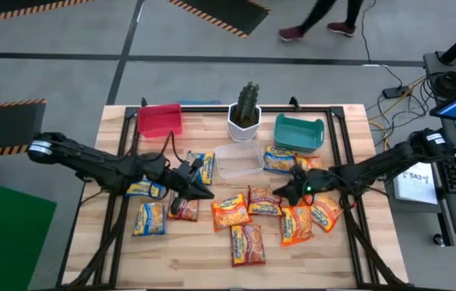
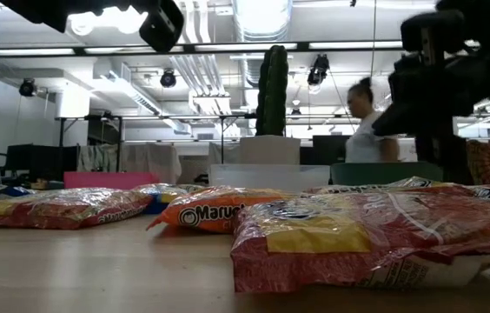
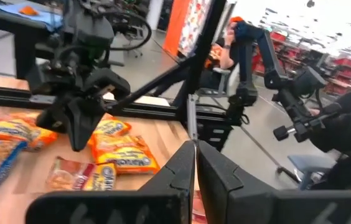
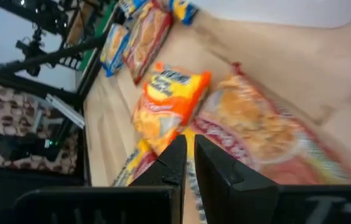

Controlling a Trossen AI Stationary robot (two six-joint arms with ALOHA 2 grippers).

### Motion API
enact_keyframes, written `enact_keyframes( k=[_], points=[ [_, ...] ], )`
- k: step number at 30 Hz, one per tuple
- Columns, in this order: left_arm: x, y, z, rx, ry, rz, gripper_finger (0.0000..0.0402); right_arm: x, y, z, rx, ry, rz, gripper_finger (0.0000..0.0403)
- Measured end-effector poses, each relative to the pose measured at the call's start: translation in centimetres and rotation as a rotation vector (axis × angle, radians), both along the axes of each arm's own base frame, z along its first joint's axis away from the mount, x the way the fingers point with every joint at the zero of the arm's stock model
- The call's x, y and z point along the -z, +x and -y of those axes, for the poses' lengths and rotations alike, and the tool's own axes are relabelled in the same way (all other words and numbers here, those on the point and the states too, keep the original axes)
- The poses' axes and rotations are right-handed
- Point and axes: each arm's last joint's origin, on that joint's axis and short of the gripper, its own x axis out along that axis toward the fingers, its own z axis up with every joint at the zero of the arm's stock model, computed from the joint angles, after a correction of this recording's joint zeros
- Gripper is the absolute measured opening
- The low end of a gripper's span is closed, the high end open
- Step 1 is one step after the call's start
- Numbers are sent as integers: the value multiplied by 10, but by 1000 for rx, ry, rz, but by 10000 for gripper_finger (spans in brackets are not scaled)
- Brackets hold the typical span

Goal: Sort Maruchan noodles
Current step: Put the orange noodle pack into the transparent bin

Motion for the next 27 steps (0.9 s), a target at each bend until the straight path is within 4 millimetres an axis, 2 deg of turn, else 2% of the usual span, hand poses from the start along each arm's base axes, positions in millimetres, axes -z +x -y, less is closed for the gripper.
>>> enact_keyframes(
  k=[7,14,22,27],
  points=[
    [1,-1,4,42,-48,-30,0,-23,34,-11,-13,-45,-184,22],
    [0,-4,7,147,-63,-37,0,-47,53,-16,-19,-102,-429,22],
    [2,-3,8,146,-71,-52,0,-65,54,-16,-19,-161,-672,22],
    [3,-2,8,145,-62,-52,0,-69,56,-17,-27,-188,-705,22]
  ],
)
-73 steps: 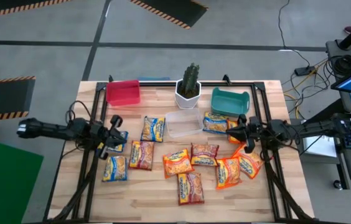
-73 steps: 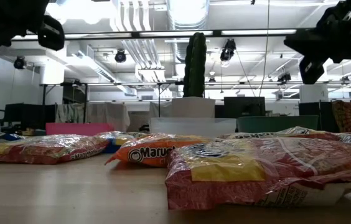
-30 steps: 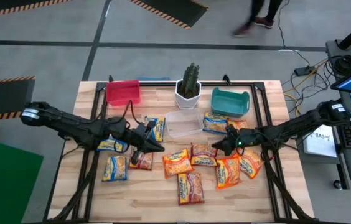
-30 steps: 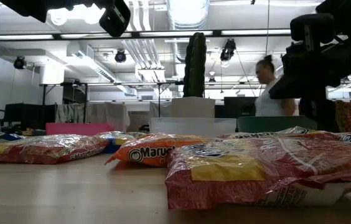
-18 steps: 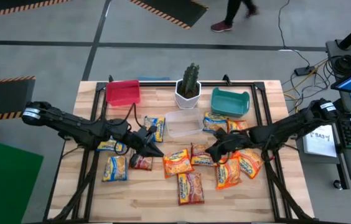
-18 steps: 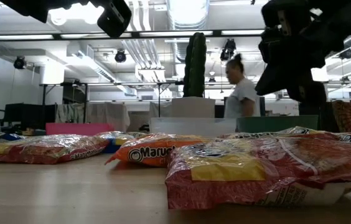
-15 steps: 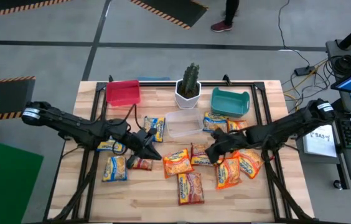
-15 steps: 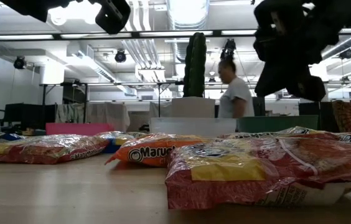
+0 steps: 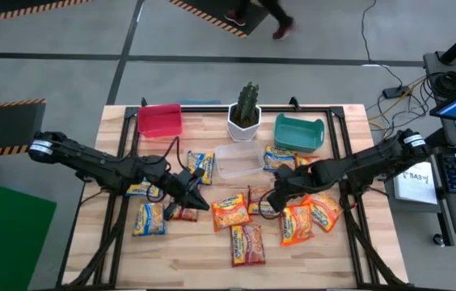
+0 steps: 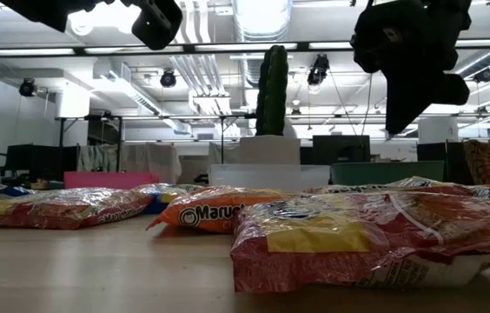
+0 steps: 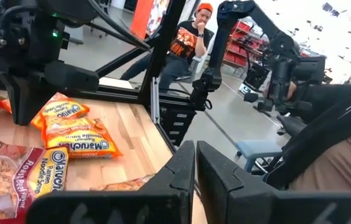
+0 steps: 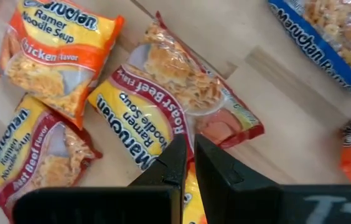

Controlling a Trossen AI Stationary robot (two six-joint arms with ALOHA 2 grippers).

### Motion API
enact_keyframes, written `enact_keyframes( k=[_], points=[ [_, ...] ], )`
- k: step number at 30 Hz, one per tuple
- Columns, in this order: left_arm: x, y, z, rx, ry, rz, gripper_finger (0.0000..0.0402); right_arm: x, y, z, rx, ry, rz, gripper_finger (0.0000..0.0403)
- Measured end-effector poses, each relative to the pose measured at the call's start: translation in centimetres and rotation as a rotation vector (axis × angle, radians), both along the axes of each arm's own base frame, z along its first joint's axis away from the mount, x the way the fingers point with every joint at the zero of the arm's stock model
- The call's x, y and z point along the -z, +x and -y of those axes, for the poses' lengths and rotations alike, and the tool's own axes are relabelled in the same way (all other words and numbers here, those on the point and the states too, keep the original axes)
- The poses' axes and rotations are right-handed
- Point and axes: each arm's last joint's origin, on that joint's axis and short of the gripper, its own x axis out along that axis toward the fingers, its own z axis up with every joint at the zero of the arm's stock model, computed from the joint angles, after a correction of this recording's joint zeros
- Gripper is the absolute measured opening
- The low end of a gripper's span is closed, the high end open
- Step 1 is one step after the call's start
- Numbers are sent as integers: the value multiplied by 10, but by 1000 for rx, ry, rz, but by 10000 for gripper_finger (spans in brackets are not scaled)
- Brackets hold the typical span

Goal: Sort Maruchan noodles
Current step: Put the orange noodle pack into the transparent bin

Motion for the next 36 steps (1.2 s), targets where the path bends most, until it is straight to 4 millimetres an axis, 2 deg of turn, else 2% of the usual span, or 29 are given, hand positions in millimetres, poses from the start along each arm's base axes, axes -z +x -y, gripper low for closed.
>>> enact_keyframes(
  k=[9,12,19,22,28,32,36],
  points=[
    [9,9,2,-9,-24,-43,0,0,1,0,-117,-48,10,22],
    [14,18,4,-10,-34,-76,0,0,1,0,-127,-54,9,22],
    [26,52,12,-5,-17,-123,0,3,5,0,-126,-55,13,23],
    [25,64,13,-2,22,-112,0,5,5,-1,-61,-19,4,32],
    [14,78,13,2,94,-140,0,5,4,-2,-38,40,-8,103],
    [9,75,13,7,121,-138,0,9,2,-2,-35,38,-19,167],
    [3,71,12,9,149,-111,0,23,-6,-4,-3,46,-66,229]
  ],
)
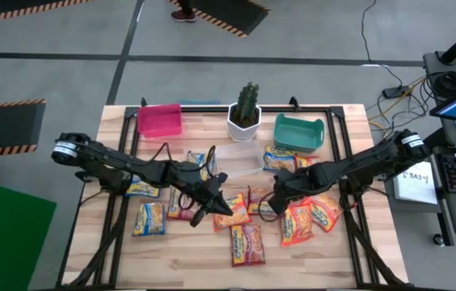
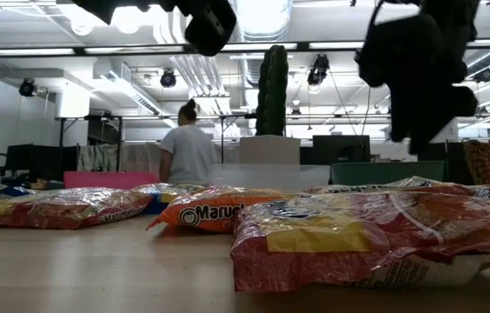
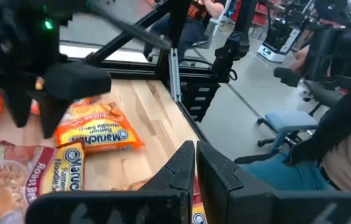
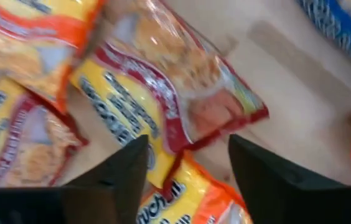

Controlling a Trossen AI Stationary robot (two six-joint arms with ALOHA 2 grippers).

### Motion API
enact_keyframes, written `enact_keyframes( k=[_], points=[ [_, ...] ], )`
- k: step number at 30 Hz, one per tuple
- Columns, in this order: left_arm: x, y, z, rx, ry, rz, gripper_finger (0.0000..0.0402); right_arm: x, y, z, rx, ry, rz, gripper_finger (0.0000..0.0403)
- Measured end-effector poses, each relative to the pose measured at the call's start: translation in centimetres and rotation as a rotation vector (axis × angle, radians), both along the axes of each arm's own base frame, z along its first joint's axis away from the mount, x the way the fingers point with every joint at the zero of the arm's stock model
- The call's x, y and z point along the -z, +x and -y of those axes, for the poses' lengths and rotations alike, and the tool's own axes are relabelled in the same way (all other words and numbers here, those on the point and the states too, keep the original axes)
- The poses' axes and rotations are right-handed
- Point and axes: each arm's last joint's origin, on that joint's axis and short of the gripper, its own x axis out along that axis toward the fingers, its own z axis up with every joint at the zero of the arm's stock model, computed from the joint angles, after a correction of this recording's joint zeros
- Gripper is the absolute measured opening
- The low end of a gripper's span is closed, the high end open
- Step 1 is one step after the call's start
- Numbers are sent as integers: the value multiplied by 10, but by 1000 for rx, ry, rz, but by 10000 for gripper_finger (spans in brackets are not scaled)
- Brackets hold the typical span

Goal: Sort Maruchan noodles
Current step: Put the orange noodle pack into the transparent bin

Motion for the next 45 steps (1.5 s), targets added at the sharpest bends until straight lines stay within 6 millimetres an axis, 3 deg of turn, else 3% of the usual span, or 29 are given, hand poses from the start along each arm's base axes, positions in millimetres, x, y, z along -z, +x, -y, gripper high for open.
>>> enact_keyframes(
  k=[7,13,24,28,31,35,45],
  points=[
    [-6,-9,-5,-75,119,6,0,22,-15,0,93,-32,-48,314],
    [-13,-19,-11,-175,235,-8,0,29,-13,0,113,-6,41,353],
    [-24,-37,-22,-282,434,-9,0,23,-13,3,170,-77,116,359],
    [-24,-40,-31,-451,529,-47,0,17,-17,4,170,-58,116,359],
    [-23,-40,-37,-550,578,-74,0,9,-25,9,206,-61,78,359],
    [-23,-40,-41,-551,605,-72,0,5,-40,18,289,-92,-35,359],
    [-25,-39,-44,-541,656,-51,0,18,-48,53,375,-233,-271,354]
  ],
)
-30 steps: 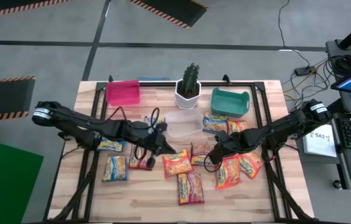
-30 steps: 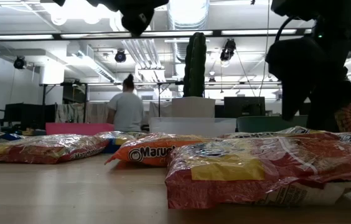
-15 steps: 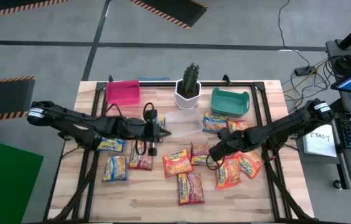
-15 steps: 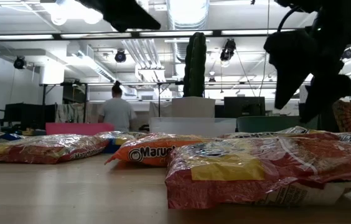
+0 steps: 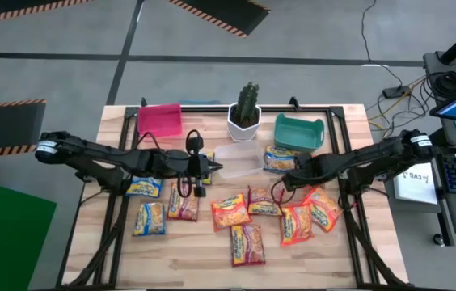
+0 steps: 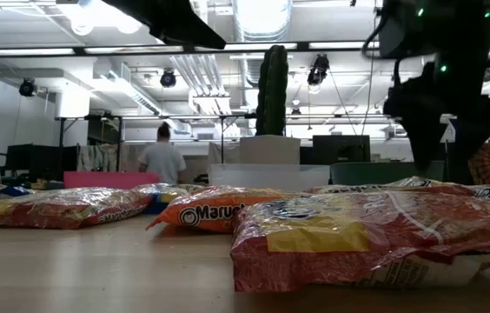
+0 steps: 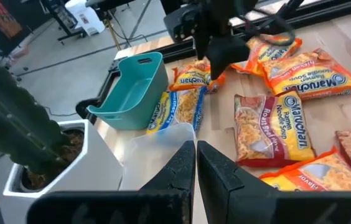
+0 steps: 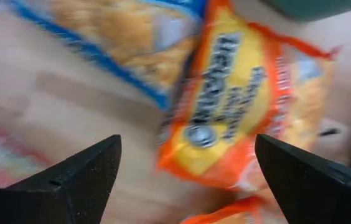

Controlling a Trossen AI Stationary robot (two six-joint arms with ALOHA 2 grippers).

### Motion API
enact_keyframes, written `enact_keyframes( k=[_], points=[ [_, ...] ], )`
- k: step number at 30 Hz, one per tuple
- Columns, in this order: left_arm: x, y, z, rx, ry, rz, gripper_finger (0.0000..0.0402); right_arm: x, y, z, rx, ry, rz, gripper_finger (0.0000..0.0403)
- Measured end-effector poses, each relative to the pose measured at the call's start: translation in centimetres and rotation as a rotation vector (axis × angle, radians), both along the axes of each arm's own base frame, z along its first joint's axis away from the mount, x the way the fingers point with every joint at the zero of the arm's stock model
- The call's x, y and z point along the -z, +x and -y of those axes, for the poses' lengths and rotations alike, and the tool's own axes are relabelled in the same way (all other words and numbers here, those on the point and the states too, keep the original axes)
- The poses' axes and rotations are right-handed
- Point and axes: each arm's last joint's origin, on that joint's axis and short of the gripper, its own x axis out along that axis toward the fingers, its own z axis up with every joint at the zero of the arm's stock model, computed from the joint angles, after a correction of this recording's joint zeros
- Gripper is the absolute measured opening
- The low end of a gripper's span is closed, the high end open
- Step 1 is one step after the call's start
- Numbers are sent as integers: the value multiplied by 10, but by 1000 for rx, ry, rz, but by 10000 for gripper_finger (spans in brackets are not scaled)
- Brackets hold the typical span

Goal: Sort Maruchan noodles
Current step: Put the orange noodle pack into the transparent bin

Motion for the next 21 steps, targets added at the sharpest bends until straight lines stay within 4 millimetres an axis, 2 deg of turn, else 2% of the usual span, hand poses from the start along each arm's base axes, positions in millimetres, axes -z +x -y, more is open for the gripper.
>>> enact_keyframes(
  k=[10,21],
  points=[
    [-18,3,-1,31,85,33,0,16,5,7,-14,-10,-120,315],
    [-18,2,-1,33,88,24,0,46,19,8,-31,-88,-222,270]
  ],
)
